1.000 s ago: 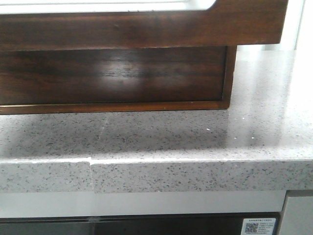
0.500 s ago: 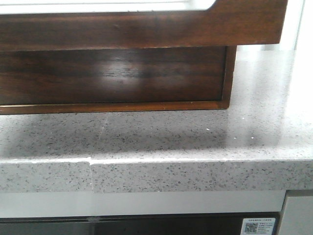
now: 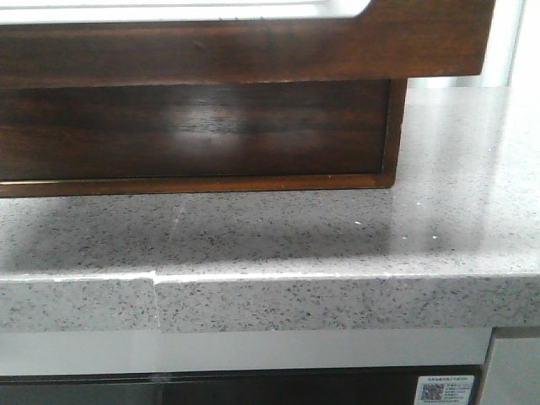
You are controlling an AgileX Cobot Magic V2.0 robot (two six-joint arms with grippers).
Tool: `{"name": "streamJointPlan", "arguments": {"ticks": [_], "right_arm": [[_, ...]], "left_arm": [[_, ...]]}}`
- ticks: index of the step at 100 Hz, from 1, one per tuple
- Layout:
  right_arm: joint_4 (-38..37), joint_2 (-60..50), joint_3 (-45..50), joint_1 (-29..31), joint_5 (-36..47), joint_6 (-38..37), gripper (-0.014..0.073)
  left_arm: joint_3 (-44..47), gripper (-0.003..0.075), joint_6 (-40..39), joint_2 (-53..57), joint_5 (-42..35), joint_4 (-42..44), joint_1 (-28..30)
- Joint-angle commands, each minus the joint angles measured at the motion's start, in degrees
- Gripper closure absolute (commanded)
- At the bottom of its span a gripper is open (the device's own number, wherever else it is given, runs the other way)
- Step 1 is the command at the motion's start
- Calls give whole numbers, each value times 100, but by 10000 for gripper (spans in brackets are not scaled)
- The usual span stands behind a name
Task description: Put scissors in drawer with both arms
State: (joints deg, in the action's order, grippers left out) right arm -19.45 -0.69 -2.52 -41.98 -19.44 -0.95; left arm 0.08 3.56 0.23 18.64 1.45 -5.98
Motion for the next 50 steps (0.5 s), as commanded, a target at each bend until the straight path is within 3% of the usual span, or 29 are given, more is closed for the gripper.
{"name": "streamJointPlan", "arguments": {"ticks": [1,12,32,50], "right_arm": [[-144,-91,138,4,1150,18,635],[-144,-91,487,220,2241,18,635],[43,-91,473,905,2592,18,635],[855,-91,473,1879,2643,18,635]], "left_arm": [[112,742,22,167,-356,-63,14],[112,742,22,167,-356,-63,14],[112,742,22,167,-356,-63,14],[112,742,22,167,-356,-63,14]]}}
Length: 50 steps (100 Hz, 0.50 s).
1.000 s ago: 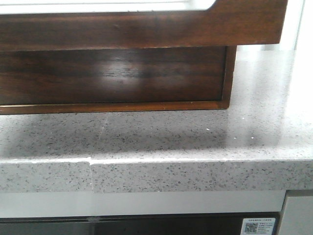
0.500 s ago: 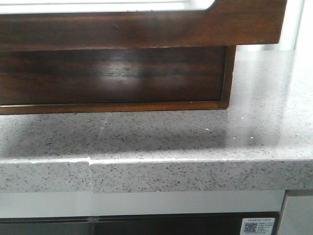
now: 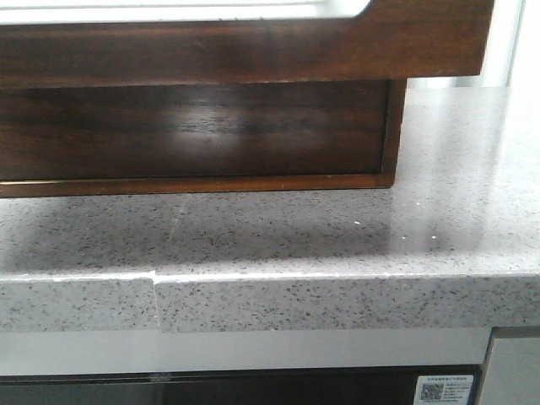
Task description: Put scissors in drawer with both arms
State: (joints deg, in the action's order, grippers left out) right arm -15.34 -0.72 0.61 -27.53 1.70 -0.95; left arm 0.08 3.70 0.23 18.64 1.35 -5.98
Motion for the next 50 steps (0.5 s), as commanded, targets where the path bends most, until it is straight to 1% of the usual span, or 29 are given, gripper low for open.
{"name": "streamJointPlan", "arguments": {"ticks": [1,15,22,30,34,41,50], "right_arm": [[539,-88,161,486,539,18,635],[1725,-88,161,1661,539,18,635],[1810,-88,161,2322,539,18,635],[1736,-88,161,2858,490,18,635],[1614,-88,161,3027,412,18,635],[1326,-88,161,3072,227,18,635],[1324,-88,161,3085,-97,18,635]], "left_arm": [[112,742,8,167,-356,-54,14],[112,742,8,167,-356,-54,14],[112,742,8,167,-356,-54,14],[112,742,8,167,-356,-54,14],[112,742,8,167,-356,-54,14],[112,742,8,167,-356,-54,14],[112,742,8,167,-356,-54,14]]}}
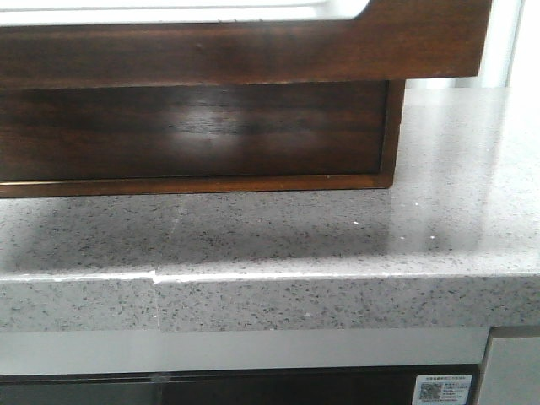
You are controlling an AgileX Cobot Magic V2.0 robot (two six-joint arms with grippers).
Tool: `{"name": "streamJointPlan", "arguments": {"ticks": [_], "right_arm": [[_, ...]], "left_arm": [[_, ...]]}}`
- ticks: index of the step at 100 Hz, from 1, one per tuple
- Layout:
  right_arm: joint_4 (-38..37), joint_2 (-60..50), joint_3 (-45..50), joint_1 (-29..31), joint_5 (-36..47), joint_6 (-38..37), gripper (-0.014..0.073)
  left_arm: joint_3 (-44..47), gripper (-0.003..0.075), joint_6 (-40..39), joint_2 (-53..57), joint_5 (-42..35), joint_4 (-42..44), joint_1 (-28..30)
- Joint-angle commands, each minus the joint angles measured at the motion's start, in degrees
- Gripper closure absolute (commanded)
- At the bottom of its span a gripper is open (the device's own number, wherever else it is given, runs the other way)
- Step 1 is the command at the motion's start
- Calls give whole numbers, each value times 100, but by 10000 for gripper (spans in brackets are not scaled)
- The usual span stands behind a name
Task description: Put scissors in drawer with both arms
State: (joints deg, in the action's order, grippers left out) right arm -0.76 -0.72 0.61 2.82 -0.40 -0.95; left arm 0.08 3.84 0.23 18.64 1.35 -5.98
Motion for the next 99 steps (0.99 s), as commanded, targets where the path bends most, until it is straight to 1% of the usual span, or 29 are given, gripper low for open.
{"name": "streamJointPlan", "arguments": {"ticks": [1,18,30,32,99], "right_arm": [[-133,-88,161,62,82,18,635],[-122,-88,161,192,-765,18,635],[-84,-88,161,201,-1731,18,635],[-84,-88,161,201,-1794,18,635],[-84,-97,161,201,-1752,18,635]], "left_arm": [[112,742,-6,167,-356,-54,14],[112,742,-6,167,-356,-54,14],[112,742,-6,167,-356,-54,14],[112,742,-6,167,-356,-54,14],[112,742,-6,167,-356,-54,14]]}}
